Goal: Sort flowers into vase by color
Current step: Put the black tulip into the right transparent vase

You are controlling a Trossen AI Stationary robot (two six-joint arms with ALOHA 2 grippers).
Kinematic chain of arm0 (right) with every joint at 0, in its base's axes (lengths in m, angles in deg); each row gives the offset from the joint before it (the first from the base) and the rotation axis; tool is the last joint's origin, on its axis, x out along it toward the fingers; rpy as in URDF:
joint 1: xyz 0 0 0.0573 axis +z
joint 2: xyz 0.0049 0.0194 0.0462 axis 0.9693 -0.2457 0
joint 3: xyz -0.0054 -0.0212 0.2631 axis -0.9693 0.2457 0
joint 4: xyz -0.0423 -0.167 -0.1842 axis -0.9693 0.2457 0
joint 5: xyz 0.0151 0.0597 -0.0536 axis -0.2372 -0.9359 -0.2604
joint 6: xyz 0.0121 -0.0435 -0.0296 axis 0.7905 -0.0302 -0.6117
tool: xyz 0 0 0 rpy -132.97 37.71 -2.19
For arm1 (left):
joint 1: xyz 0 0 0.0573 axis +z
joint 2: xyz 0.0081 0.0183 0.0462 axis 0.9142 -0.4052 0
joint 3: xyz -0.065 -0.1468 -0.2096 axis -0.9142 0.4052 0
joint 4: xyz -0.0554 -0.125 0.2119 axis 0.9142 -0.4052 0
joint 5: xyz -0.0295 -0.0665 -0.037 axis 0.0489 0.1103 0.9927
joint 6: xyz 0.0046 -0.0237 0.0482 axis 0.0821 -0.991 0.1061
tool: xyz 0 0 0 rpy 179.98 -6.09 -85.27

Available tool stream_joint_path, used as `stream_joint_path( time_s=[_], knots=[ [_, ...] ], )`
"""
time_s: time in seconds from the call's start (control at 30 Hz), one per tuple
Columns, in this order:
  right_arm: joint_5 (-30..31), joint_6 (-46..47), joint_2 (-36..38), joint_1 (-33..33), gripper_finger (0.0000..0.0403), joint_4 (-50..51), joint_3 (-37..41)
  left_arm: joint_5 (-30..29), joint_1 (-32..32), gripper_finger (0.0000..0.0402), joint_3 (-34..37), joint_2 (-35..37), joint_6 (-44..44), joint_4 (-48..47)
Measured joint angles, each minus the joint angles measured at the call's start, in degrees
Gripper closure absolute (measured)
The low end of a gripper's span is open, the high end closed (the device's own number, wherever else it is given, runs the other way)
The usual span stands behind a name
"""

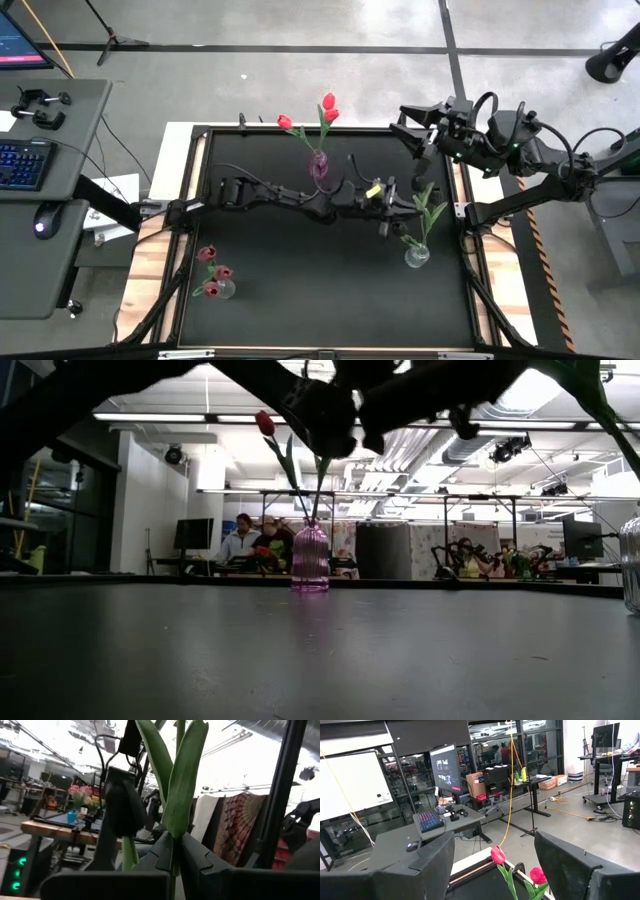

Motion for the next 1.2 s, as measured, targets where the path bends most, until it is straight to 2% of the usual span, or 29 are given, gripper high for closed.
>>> stream_joint_path(
  time_s=[0.13, 0.3, 0.47, 0.77, 0.93, 1.2],
  knots=[
    [0.0, 1.3, 0.0, 0.0, 0.0140, 0.0, 0.0, 0.4, -0.5, 0.0401, -3.3, -2.8, -0.5, -0.7],
    [0.0, 1.1, 0.0, 0.0, 0.0140, 0.0, 0.0, 3.1, -0.2, 0.0401, -3.5, -2.4, 2.3, -1.3],
    [0.0, 1.1, 0.0, 0.0, 0.0140, 1.1, 0.0, 4.2, 1.0, 0.0401, -3.5, -1.9, -1.7, 0.2],
    [0.0, 1.1, 0.0, 0.0, 0.0140, 1.3, 0.0, 7.9, 3.2, 0.0401, -3.5, -0.5, -1.7, -0.5],
    [0.0, 1.0, 0.0, 0.0, 0.0140, 1.7, 0.0, 12.9, 3.2, 0.0401, -3.5, -0.4, -1.6, -1.0],
    [0.0, 1.0, 0.0, 0.0, 0.0140, 2.0, 0.0, 12.5, 3.0, 0.0401, -3.5, -0.4, 3.1, -6.0]
  ],
)
